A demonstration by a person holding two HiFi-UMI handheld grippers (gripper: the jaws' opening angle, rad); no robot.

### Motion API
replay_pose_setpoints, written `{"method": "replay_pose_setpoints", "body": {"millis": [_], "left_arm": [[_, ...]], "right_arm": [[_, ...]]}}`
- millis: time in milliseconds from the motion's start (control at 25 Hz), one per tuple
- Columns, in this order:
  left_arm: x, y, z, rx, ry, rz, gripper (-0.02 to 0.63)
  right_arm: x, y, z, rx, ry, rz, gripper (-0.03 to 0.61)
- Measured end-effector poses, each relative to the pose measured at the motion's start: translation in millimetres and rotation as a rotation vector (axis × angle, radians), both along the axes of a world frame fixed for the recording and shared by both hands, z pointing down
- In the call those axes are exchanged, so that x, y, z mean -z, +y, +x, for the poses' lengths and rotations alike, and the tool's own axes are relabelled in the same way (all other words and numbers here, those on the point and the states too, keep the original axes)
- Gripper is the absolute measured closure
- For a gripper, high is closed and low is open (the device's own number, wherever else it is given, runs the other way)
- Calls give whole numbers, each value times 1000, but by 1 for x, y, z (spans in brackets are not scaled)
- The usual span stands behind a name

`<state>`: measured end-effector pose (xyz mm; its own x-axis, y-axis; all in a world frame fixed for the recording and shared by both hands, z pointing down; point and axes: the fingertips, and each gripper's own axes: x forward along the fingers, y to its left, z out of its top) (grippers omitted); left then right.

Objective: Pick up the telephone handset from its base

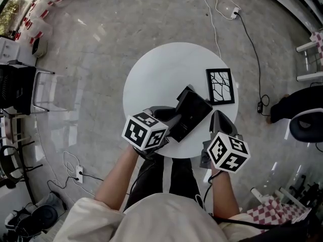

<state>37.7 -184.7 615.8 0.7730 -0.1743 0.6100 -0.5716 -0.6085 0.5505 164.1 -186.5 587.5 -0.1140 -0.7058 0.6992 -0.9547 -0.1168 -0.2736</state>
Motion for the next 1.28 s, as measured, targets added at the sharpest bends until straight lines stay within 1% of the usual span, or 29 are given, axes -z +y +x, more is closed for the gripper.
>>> {"method": "replay_pose_setpoints", "body": {"millis": [120, 320, 440, 520, 680, 840, 920, 1040, 1160, 1280], "left_arm": [[-1, 2, -1, -1, 0, -7, 526], [0, 4, 3, -35, -52, 33, 528], [0, 6, 5, -39, -75, 31, 529], [-1, 8, 5, -44, -113, 34, 529], [-1, 11, 8, -66, -218, 68, 528], [0, 10, 10, -77, -291, 101, 526], [1, 8, 11, -76, -299, 106, 525], [-2, 10, 14, -71, -293, 80, 523], [-8, 13, 21, -81, -318, 81, 523], [-11, 11, 23, -59, -315, 79, 526]], "right_arm": [[1, 2, -1, 2, 0, 2, 554], [1, 1, 0, -2, -3, 5, 554], [2, 2, 0, -4, -6, 8, 554], [4, 3, 0, -2, -6, 12, 554], [6, 4, 1, -5, -6, 16, 554], [4, 7, 1, -6, -12, 13, 554], [2, 9, 3, -8, -12, 10, 554], [2, 12, 5, -11, -9, 6, 554], [5, 13, 6, -12, -9, 11, 554], [7, 13, 9, -11, -6, 17, 554]]}}
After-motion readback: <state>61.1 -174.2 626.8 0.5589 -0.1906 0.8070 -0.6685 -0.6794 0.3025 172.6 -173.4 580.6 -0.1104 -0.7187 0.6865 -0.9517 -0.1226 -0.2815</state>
